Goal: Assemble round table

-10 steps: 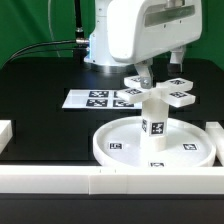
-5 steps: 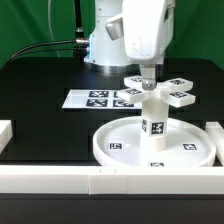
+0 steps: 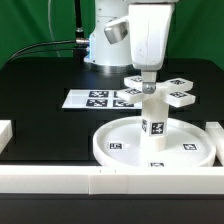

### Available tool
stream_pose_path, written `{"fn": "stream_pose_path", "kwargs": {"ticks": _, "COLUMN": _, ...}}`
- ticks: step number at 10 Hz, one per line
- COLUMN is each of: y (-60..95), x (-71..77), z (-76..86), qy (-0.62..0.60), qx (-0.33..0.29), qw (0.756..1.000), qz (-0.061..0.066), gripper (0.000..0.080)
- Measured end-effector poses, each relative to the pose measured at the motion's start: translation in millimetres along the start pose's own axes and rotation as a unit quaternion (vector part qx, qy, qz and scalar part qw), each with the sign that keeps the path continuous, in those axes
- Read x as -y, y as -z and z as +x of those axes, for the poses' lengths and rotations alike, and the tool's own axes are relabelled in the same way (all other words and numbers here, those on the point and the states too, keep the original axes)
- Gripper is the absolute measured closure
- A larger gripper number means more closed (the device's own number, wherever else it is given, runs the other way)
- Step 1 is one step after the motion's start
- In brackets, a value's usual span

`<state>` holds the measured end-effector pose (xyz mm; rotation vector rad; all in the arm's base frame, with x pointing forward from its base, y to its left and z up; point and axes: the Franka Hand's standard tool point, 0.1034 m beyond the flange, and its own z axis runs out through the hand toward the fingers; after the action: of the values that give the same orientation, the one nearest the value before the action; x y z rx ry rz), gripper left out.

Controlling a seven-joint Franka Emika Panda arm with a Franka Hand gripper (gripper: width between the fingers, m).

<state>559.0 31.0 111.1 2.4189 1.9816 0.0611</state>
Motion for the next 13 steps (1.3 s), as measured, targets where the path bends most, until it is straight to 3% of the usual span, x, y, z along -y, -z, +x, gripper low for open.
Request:
{"fn": "stream_pose_path", "kwargs": {"ticks": 9, "y": -11.4, "x": 6.6, "z": 5.3, "qy": -0.034, "qx": 0.001, "qw": 0.999, "qz": 0.009, "gripper": 0.0151}}
{"fn": "stream_pose_path", "kwargs": {"ticks": 10, "y": -11.4, "x": 6.7, "z": 5.3, "qy": -0.035, "qx": 0.002, "qw": 0.999, "qz": 0.01, "gripper": 0.0177}}
{"fn": "stream_pose_path", "kwargs": {"ticks": 11, "y": -11.0, "x": 6.2, "z": 4.8, "qy": -0.036, "qx": 0.001, "qw": 0.999, "qz": 0.01, "gripper": 0.0328}}
{"fn": "stream_pose_path", "kwargs": {"ticks": 13, "y": -11.0, "x": 5.9, "z": 3.7, "qy": -0.037, "qx": 0.001, "qw": 0.999, "qz": 0.01, "gripper": 0.036}}
